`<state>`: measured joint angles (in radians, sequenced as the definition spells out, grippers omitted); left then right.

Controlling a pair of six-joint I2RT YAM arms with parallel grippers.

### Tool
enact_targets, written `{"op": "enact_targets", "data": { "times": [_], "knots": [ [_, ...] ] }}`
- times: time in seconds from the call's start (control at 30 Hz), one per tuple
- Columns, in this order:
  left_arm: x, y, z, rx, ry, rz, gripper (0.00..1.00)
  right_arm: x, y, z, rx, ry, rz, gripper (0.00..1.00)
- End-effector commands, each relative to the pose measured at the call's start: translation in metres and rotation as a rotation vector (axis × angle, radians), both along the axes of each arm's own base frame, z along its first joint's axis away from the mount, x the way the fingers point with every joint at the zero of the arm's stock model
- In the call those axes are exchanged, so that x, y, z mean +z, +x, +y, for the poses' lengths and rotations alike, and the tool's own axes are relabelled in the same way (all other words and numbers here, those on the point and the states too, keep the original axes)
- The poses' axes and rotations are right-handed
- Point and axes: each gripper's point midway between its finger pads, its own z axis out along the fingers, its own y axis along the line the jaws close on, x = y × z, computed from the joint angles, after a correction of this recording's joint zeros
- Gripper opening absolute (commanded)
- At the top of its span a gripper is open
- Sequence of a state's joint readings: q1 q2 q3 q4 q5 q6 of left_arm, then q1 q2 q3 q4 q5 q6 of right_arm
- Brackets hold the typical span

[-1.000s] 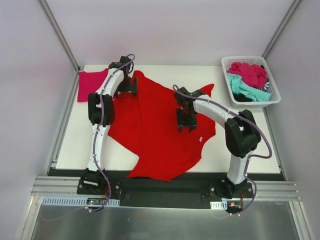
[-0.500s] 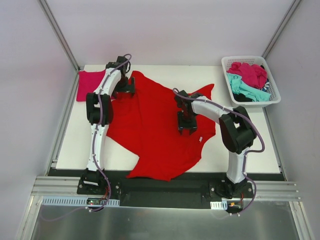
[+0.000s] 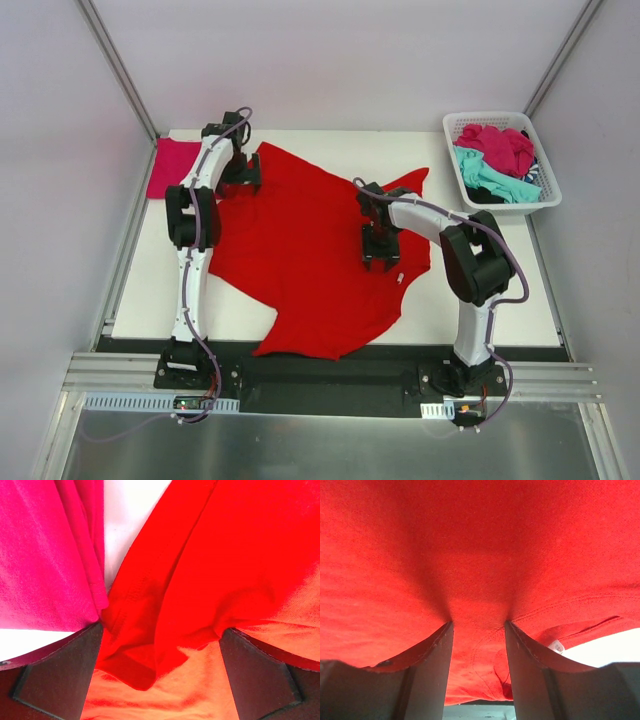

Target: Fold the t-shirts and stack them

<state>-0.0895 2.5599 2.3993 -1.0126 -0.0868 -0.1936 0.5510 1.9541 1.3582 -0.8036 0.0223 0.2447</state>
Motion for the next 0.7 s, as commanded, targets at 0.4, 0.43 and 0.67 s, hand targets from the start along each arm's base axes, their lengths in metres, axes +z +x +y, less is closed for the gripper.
{"op": "enact_targets", "data": {
  "times": [0.4, 0.43, 0.67],
  "knots": [
    [0.095, 0.011, -0.016, -0.011, -0.038, -0.193, 0.99, 0.061, 0.024, 0.025, 0.058, 0.046, -0.163, 0.49],
    [0.101, 0.012, -0.017, -0.016, -0.032, -0.212, 0.99, 0.060, 0.027, 0.024, 0.057, 0.039, -0.168, 0.49],
    [0.110, 0.017, -0.016, -0.038, -0.023, -0.242, 0.99, 0.057, 0.066, -0.004, -0.046, -0.004, -0.200, 0.49]
  ]
}}
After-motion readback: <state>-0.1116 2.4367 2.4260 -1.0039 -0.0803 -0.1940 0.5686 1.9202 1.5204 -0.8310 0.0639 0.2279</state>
